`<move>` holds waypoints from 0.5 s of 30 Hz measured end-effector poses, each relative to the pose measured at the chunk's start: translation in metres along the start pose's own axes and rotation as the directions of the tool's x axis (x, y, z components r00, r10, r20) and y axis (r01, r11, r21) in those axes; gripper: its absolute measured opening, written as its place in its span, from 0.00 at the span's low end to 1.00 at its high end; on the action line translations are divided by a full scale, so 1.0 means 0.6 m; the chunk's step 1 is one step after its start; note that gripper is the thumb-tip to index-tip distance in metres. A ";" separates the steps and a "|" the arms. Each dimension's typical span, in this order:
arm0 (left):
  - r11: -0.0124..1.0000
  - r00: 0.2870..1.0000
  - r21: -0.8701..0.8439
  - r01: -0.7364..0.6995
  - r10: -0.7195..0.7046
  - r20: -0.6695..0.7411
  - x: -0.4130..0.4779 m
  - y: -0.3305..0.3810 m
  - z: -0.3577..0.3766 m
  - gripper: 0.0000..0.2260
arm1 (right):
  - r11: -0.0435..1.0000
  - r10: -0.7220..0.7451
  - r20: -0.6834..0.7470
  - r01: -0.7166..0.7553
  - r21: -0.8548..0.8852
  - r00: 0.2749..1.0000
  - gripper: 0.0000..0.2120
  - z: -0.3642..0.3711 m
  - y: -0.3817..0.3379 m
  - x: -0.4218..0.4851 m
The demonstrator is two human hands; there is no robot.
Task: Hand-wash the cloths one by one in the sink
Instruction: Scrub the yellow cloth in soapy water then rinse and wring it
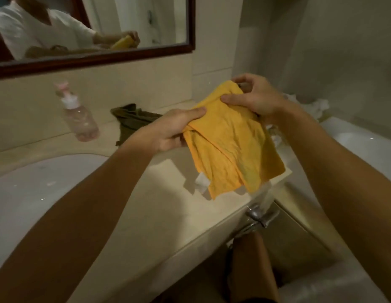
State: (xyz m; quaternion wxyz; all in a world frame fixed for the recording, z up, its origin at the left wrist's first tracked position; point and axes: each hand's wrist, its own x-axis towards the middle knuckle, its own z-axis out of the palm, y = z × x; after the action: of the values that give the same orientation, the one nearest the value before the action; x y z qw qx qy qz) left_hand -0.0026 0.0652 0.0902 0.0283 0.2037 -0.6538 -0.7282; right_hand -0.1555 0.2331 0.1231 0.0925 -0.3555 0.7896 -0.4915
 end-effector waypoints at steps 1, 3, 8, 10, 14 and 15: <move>0.998 0.999 0.061 0.022 -0.020 -0.036 0.027 -0.016 0.009 0.17 | 0.995 0.020 -0.015 -0.021 -0.093 1.000 0.31 -0.002 0.028 0.009; 0.880 0.986 0.475 0.019 0.063 -0.157 0.074 -0.061 0.017 0.17 | 0.934 0.072 0.028 -0.058 -0.352 0.997 0.33 0.012 0.083 0.017; 0.419 0.905 0.886 -0.200 0.425 0.003 0.115 -0.144 0.055 0.20 | 0.832 0.205 0.360 0.032 -0.554 0.910 0.37 0.071 0.204 -0.009; 0.287 0.927 0.932 -0.220 0.361 0.107 0.119 -0.161 0.074 0.23 | 0.816 0.166 0.321 0.053 -0.575 0.932 0.38 0.086 0.231 -0.033; 0.104 0.937 0.982 -0.161 0.329 0.119 0.109 -0.204 0.079 0.29 | 0.708 0.144 0.215 0.051 -0.705 0.966 0.31 0.098 0.242 -0.053; 0.112 0.940 0.980 -0.162 0.320 0.119 0.109 -0.205 0.077 0.29 | 0.708 0.163 0.230 0.049 -0.705 0.959 0.31 0.097 0.239 -0.051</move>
State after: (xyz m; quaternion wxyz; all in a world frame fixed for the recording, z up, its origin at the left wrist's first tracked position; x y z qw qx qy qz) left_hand -0.0498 0.1060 -0.0425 0.0477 0.1081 -0.9878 -0.1016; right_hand -0.1718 0.2494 -0.0332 0.0742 -0.4037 0.9068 -0.0959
